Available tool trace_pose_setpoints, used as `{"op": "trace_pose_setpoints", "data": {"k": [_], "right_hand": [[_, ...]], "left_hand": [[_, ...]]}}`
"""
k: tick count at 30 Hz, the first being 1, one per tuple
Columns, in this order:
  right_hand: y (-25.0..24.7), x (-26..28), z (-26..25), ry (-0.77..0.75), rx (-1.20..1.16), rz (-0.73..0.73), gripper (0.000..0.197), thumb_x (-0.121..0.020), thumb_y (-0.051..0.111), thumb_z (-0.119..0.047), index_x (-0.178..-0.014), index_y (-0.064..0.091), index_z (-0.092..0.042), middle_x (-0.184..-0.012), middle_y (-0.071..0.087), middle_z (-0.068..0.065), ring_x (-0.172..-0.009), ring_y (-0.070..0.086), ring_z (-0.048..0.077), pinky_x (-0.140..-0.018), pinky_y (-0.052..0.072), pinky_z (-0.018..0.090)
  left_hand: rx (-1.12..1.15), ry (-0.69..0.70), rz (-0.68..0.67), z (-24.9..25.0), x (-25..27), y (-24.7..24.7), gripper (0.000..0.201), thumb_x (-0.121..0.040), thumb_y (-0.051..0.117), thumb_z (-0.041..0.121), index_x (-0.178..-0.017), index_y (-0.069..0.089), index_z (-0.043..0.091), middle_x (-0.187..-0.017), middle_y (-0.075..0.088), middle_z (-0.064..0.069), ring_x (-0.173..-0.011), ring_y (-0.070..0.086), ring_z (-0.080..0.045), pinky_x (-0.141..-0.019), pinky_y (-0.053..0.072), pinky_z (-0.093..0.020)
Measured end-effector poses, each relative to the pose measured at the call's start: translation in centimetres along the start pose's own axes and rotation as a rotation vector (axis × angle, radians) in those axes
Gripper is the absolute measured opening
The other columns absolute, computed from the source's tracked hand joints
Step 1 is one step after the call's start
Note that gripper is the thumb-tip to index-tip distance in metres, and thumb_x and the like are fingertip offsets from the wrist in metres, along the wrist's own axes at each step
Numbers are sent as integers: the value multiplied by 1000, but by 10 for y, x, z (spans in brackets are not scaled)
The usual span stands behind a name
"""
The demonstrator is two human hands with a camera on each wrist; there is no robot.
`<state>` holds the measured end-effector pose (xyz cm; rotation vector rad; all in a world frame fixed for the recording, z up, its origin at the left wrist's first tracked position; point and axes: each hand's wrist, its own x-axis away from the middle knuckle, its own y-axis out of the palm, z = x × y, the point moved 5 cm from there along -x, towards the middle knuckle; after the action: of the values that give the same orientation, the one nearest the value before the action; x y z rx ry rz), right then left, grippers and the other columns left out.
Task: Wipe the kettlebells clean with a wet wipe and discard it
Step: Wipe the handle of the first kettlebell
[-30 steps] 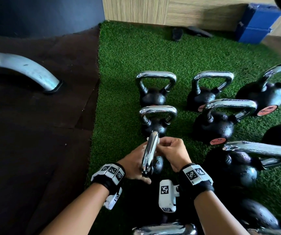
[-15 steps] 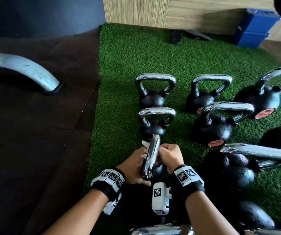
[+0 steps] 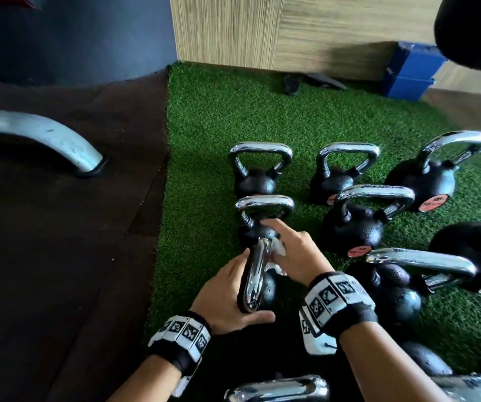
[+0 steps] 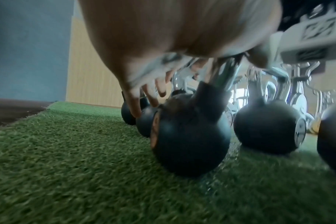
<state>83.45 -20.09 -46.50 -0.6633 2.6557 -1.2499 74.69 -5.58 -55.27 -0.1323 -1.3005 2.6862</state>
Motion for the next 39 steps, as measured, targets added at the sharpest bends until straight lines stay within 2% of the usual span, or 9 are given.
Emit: {"op": "trace_pose_setpoints", "data": {"k": [5,10,13,20,24,27,32,34,39], "right_hand": [[-6,-4,-22,-77,232,-107,30,-82,61,-13,-104,70,-30,-93,69,0,-88,66,22,-78,55,31],[-17,14,-13,45,335,-76,22,-81,59,-8,-94,71,-22,-82,63,0,-81,68,25,-69,57,30],[-20,26,-5,119,383,-64,11,-81,59,-12,-89,67,-10,-73,53,1,-81,66,30,-66,56,31],[-24,44,-4,199,397,-119,5,-83,58,-11,-78,57,-8,-71,50,1,-69,59,27,-64,56,32],[-50,30,-7,148,353,-168,11,-81,67,-17,-85,76,-15,-83,71,6,-76,70,21,-64,58,26],[-80,3,-10,113,219,-38,10,-81,68,-16,-81,77,-21,-80,70,-2,-60,62,4,-47,44,7],[-99,-43,-8,71,-43,106,13,-85,68,-24,-91,78,-18,-79,73,0,-72,69,14,-67,51,20],[-100,-55,-2,60,-112,119,13,-84,67,-22,-87,80,-19,-73,73,-1,-69,70,15,-60,51,22],[-104,-69,16,-16,-203,276,16,-82,72,-14,-93,80,-23,-82,59,-14,-75,57,-1,-64,40,0]], "left_hand": [[-117,-73,94,10,4,-16,107,-60,63,82,-149,19,42,-139,39,21,-122,55,-6,-93,56,-38],[-37,-147,109,2,15,-31,40,-63,70,68,-94,59,45,-83,66,29,-75,62,12,-64,44,-8],[-26,-169,159,-5,12,-46,29,-67,71,60,-75,66,33,-65,66,19,-63,61,5,-54,39,-10],[-40,-180,-16,-6,-12,-60,25,-71,83,47,-71,63,32,-73,68,13,-70,64,-1,-66,48,-23],[-89,-249,-210,-28,-22,-65,52,-75,80,24,-124,66,35,-114,70,17,-106,64,-2,-96,52,-25],[5,-335,-151,-47,-39,-75,50,-84,76,13,-131,64,27,-119,72,9,-102,68,-5,-95,54,-24],[77,-459,-85,-67,-80,-81,52,-86,77,26,-135,59,24,-126,69,5,-96,71,-8,-94,56,-32],[113,-501,-114,-71,-95,-74,62,-84,79,33,-140,53,28,-131,65,8,-97,70,-5,-94,56,-31],[285,-572,-150,-75,-124,-55,75,-75,87,38,-139,49,35,-137,61,8,-104,69,-10,-100,54,-33]]}}
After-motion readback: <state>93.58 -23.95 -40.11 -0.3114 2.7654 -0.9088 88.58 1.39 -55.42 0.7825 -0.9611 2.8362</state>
